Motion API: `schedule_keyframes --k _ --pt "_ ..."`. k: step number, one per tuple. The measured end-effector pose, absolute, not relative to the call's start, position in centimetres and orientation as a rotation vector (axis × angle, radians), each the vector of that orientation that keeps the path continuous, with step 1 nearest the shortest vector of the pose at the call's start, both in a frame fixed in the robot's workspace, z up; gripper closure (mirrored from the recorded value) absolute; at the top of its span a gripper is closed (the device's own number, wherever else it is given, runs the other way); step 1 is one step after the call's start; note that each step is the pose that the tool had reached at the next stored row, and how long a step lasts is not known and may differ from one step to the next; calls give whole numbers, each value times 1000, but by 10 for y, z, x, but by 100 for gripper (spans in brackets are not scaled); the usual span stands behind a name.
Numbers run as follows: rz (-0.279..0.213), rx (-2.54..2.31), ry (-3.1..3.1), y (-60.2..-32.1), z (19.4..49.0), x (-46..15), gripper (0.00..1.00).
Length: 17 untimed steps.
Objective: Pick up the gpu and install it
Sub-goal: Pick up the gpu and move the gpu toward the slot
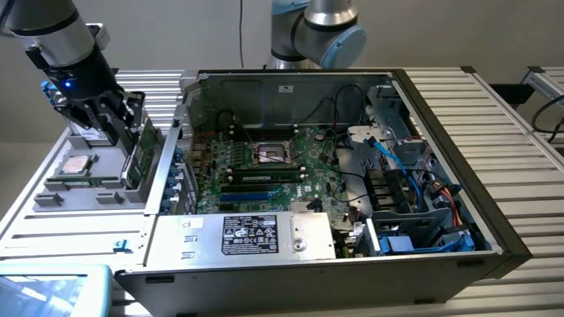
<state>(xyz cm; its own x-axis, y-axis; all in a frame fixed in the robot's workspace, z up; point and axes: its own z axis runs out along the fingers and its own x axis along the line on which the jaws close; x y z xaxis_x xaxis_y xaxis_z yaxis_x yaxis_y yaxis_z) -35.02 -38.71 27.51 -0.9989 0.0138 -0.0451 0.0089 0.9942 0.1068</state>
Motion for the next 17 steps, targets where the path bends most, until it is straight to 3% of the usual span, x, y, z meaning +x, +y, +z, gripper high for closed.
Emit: schedule_keyframes --k 17 --pt "181 17 3088 -390 246 -348 56"
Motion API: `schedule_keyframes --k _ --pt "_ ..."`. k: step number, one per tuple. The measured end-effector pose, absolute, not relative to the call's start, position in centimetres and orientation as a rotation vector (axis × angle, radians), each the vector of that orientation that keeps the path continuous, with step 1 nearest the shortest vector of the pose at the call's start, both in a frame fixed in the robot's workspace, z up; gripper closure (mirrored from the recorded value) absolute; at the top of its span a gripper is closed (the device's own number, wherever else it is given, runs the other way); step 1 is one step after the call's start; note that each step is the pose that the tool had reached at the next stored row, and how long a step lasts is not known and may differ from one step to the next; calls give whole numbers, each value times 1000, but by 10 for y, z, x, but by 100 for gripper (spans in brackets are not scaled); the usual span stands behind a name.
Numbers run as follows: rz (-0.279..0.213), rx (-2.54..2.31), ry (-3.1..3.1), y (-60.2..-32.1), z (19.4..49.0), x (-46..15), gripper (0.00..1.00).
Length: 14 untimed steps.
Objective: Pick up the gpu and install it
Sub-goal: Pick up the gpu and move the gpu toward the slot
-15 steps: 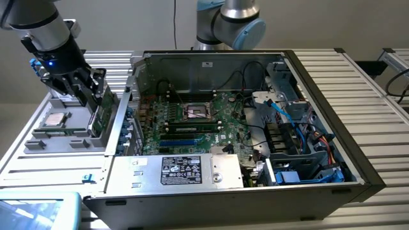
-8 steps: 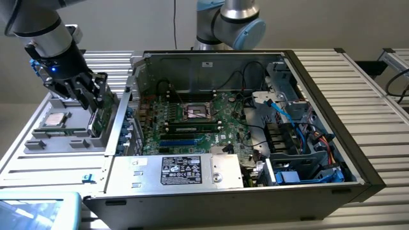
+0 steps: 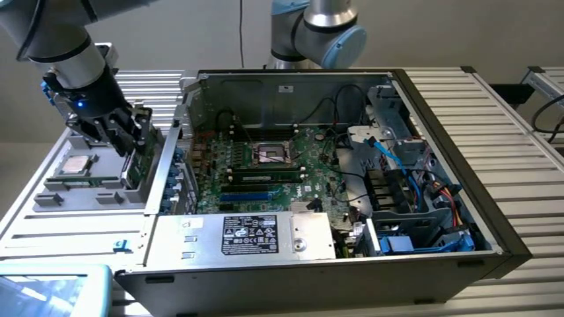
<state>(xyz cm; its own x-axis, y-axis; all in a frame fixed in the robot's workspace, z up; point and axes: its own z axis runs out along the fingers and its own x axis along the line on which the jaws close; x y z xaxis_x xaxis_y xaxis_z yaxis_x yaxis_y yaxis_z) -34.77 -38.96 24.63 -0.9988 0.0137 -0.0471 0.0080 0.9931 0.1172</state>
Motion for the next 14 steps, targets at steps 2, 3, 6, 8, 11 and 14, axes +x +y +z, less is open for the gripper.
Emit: schedule_keyframes --k 2,3,6,8,11,14 --pt "181 17 3088 -389 243 -347 56" --pt "182 17 3088 -388 242 -347 56" --pt "181 17 3088 -387 238 -347 56" --pt "181 17 3089 -387 237 -347 56" --pt "181 17 3089 -387 237 -347 56" --pt "165 17 3088 -386 235 -347 56"
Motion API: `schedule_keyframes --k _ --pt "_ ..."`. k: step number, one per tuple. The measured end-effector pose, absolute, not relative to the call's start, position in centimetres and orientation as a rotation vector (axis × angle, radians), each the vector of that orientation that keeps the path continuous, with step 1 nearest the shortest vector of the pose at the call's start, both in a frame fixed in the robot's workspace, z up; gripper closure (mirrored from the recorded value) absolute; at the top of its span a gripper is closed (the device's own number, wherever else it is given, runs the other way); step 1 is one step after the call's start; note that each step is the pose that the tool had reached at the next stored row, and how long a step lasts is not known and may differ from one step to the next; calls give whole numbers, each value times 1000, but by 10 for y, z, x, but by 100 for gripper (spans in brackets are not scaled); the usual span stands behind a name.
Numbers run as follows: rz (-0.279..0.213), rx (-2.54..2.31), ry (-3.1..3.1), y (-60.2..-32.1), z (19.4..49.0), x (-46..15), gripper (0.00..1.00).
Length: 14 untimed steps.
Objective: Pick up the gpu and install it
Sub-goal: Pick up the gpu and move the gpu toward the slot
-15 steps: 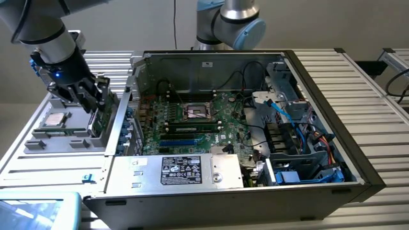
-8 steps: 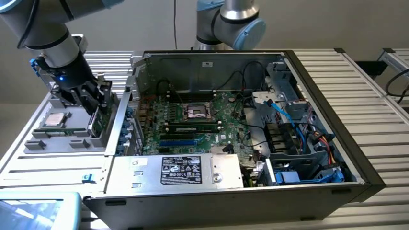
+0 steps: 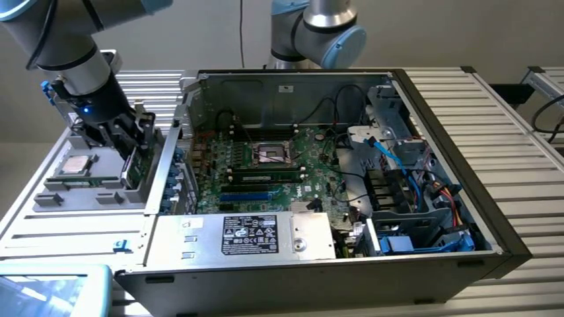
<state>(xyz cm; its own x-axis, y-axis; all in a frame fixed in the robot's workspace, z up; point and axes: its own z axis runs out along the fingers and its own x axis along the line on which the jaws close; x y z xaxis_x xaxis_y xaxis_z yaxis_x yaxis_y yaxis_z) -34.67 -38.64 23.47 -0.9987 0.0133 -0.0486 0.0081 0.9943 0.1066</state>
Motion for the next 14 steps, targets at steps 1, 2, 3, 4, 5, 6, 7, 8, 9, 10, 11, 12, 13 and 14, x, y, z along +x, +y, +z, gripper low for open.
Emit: schedule_keyframes --k 1,2,3,4,5,6,7,8,9,10,11,12,13,14 --pt "155 16 3088 -386 234 -347 56" --pt "146 16 3087 -386 233 -347 56" --pt "138 15 3087 -386 233 -347 56" --pt "133 15 3085 -385 232 -347 56" --pt "133 15 3085 -385 232 -347 56" --pt "133 15 3085 -385 231 -347 56" --pt "133 15 3085 -385 230 -347 56" --pt "132 15 3085 -384 229 -347 56" --pt "132 15 3085 -384 228 -347 56" --pt "132 15 3085 -383 227 -347 56" --pt "132 15 3085 -381 226 -347 56" --pt "132 15 3085 -379 225 -347 56" --pt "133 15 3085 -378 224 -347 56" --pt "133 15 3085 -378 224 -347 56"
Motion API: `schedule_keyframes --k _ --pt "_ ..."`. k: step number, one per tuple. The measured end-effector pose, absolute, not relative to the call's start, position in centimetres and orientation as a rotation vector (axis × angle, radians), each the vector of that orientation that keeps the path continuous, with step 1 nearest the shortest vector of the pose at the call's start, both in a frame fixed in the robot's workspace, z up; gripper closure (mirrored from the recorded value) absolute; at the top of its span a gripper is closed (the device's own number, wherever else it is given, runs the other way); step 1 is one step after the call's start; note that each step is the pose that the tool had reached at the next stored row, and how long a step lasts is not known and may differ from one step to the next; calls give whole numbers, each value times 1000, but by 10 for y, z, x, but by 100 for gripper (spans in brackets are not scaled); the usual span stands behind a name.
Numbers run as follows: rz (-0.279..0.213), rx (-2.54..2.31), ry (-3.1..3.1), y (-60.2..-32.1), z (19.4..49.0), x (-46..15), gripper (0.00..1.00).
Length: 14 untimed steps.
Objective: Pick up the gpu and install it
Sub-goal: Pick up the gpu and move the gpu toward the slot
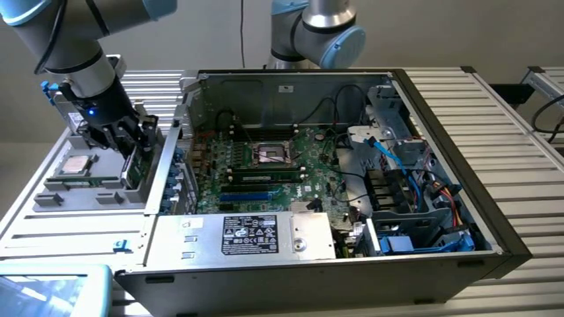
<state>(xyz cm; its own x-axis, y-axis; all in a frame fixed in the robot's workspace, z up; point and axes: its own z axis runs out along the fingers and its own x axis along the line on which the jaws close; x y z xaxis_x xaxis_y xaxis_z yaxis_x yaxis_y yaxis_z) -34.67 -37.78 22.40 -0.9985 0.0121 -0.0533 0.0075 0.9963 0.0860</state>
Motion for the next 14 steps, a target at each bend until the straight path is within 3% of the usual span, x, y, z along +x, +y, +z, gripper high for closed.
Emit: schedule_keyframes --k 11,13,14 --pt "132 16 3085 -378 221 -347 56" --pt "132 16 3085 -378 221 -347 58" --pt "132 16 3085 -378 221 -347 65"
